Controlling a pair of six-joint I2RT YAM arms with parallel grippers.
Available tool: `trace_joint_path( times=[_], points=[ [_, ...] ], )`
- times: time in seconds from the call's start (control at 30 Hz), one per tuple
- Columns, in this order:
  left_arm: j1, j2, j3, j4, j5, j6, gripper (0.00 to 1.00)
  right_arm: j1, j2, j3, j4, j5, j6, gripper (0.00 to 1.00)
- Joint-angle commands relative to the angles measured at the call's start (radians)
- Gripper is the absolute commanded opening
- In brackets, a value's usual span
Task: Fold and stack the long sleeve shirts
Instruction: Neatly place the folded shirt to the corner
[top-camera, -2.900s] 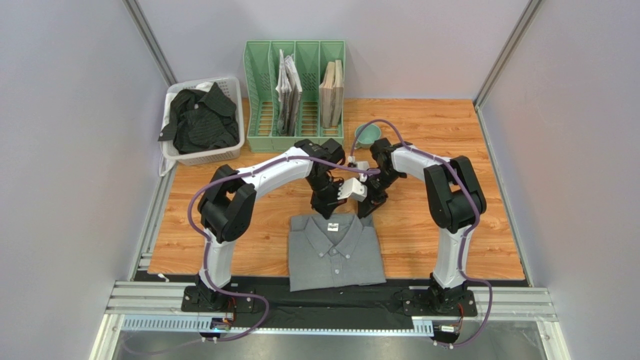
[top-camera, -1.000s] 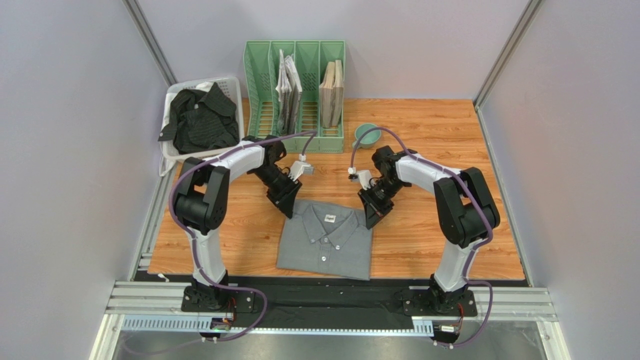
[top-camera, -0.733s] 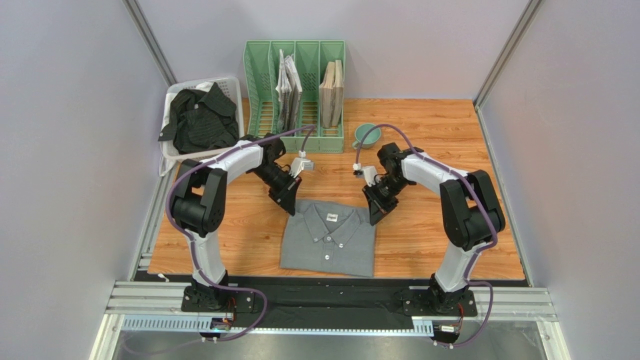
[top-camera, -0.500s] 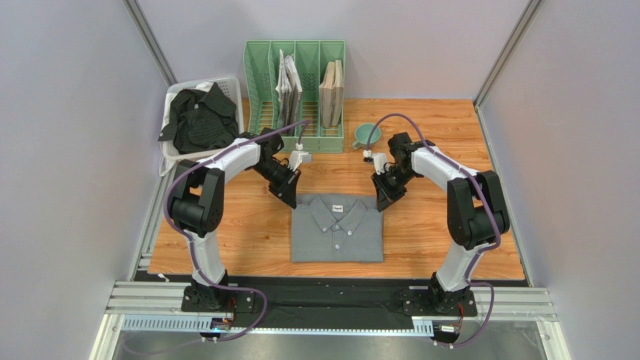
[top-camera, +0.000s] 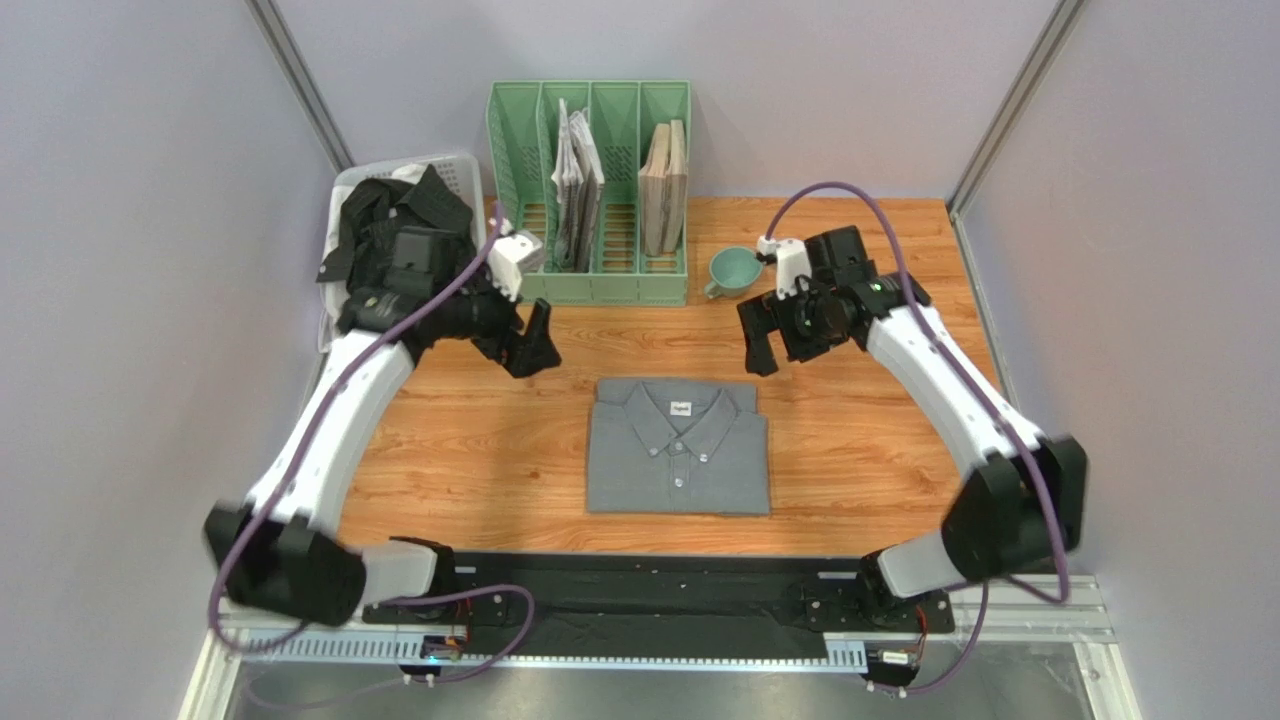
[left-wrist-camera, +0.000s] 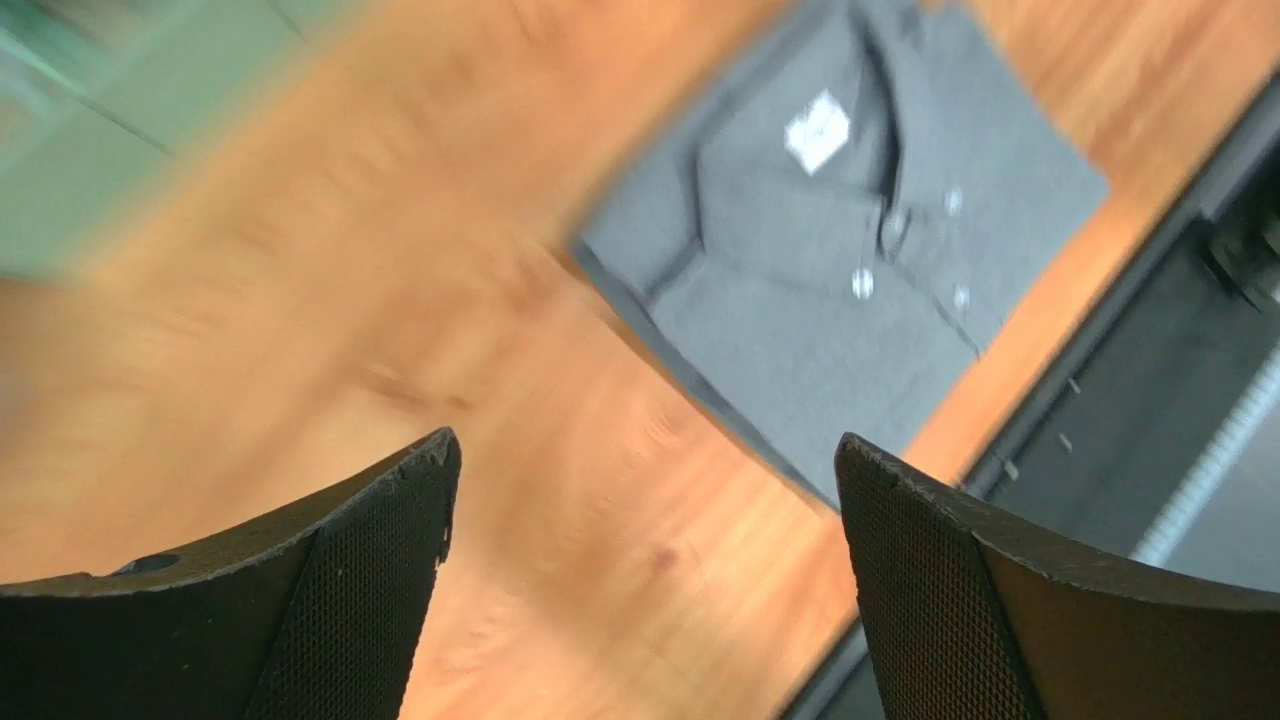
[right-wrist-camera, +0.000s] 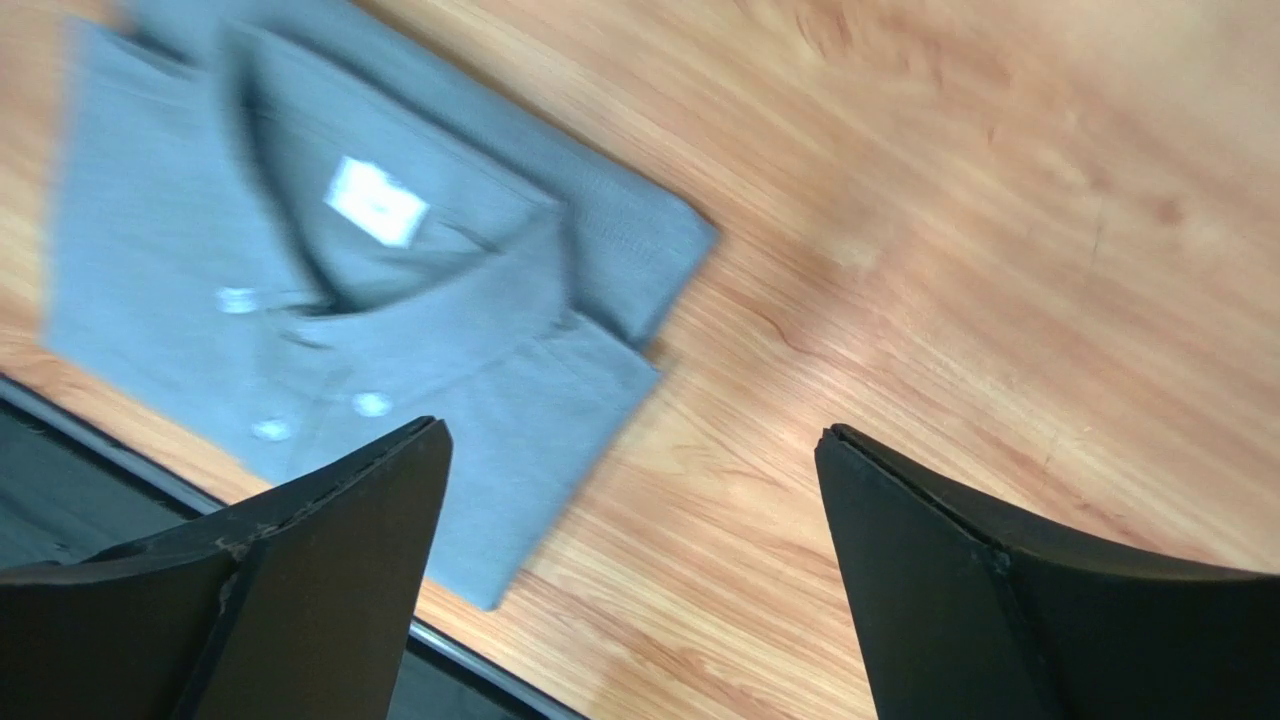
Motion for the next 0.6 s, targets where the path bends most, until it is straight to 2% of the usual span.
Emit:
trace_joint_path(
  times=[0.0, 0.13, 0.27, 0.37, 0.5, 0.57],
  points=[
    [-0.010, -0.308, 0.003, 0.025, -0.176, -0.057, 0.99, 0.152, -0.203, -0.139, 0.091, 0.045, 0.111, 1.00],
    [-0.010, -0.344, 0.045, -0.059, -0.279, -0.078, 0.99, 0.327, -0.200, -0.198, 0.167, 0.141, 0.103, 1.00],
    [-0.009, -0.342, 0.050, -0.133, -0.242, -0.055, 0.99, 0.497, -0.010, -0.128, 0.142, 0.224, 0.107, 1.00],
    [-0.010, -0.355, 0.015, -0.121, -0.225, -0.072, 0.99, 0.564, 0.099, -0.069, 0.152, 0.252, 0.104, 1.00],
    [-0.009, -0.344, 0.021, -0.150, -0.212, -0.040, 0.99, 0.564, 0.310, -0.014, 0.145, 0.252, 0.080, 1.00],
    [-0.009, -0.330, 0.036, -0.167, -0.213, -0.014, 0.99, 0.506, 0.342, -0.046, 0.140, 0.222, 0.058, 1.00]
  ],
)
